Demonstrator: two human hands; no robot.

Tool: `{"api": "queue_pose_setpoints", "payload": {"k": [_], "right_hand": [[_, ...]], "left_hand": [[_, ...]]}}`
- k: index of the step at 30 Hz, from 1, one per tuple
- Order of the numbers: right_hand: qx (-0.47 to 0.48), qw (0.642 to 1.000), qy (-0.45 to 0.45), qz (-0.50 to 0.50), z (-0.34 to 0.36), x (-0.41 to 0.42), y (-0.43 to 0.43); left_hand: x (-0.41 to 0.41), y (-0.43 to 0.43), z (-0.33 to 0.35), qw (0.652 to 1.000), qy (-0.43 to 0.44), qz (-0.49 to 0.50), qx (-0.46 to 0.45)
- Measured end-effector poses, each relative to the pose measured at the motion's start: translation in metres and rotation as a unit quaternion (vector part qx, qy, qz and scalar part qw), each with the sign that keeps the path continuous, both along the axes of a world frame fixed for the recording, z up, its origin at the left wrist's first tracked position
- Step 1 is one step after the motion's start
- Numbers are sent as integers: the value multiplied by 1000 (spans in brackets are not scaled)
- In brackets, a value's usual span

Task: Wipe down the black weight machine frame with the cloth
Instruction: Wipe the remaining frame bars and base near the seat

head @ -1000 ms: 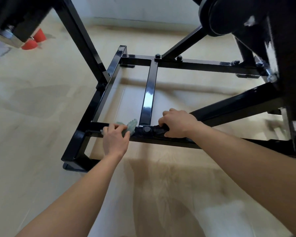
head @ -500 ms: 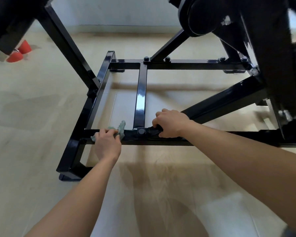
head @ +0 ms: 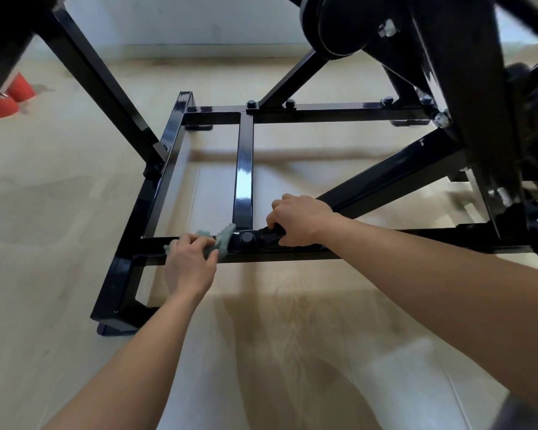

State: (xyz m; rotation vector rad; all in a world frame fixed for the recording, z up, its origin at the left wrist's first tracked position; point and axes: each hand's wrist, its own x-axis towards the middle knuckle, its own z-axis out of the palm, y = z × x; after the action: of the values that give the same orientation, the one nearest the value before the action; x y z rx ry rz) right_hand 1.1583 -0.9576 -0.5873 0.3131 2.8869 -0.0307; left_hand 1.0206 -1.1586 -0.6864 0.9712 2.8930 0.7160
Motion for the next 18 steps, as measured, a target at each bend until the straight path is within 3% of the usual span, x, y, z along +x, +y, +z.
{"api": "queue_pose_setpoints", "payload": {"k": [4,7,14,18], "right_hand": [[-2,1000,0,-5,0,0,1],[-3,1000,-2,-8,-1,-1,2],[4,999,-15,-35,-6,-16,-2],[-61,996,5,-61,-15,-33,-15]], "left_hand": [[-1,-6,-2,997,-4,78,3],[-1,-3,-3,997,-23,76,5],[10,9,-3,984,-70,-157,48],[-8,-7,8,978,-83,-190,14]]}}
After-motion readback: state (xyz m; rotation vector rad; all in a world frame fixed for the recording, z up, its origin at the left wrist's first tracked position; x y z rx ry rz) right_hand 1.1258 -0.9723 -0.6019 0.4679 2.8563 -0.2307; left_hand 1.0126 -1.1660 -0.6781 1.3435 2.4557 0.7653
